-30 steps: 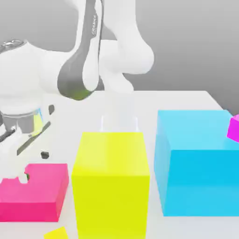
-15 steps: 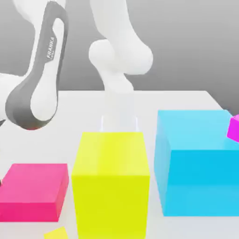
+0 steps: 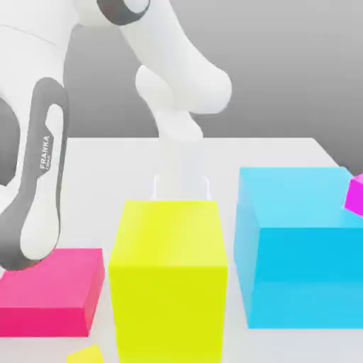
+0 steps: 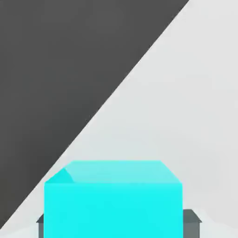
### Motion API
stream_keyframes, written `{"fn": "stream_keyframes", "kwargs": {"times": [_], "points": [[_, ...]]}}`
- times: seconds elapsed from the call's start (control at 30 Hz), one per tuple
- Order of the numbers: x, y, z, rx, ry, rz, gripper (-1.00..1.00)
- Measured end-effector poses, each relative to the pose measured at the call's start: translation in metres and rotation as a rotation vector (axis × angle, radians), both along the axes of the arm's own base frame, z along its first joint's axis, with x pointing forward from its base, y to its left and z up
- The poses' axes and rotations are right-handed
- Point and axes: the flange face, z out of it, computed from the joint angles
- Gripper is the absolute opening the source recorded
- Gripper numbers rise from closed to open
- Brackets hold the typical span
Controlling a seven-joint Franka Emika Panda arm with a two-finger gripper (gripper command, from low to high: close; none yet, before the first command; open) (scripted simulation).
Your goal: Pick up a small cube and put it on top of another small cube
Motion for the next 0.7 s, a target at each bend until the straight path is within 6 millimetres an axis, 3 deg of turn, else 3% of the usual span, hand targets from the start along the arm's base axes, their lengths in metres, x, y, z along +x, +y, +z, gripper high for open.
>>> {"fn": "stream_keyframes", "kwargs": {"times": [0.07,0.2,0.4,0.47,0.6,0.63,0.7], "points": [[0.0,0.0,0.001,0.0,0.0,0.001,-1.0],[0.002,0.007,0.056,0.002,-0.001,0.011,-1.0],[0.022,0.155,0.101,0.008,-0.003,0.212,-1.0],[0.022,0.184,0.094,0.01,-0.002,0.254,-1.0],[0.022,0.193,0.055,0.006,0.0,0.266,-1.0],[0.021,0.193,0.048,0.003,0.0,0.267,1.0],[0.021,0.193,0.048,0.003,0.0,0.267,1.0]]}}
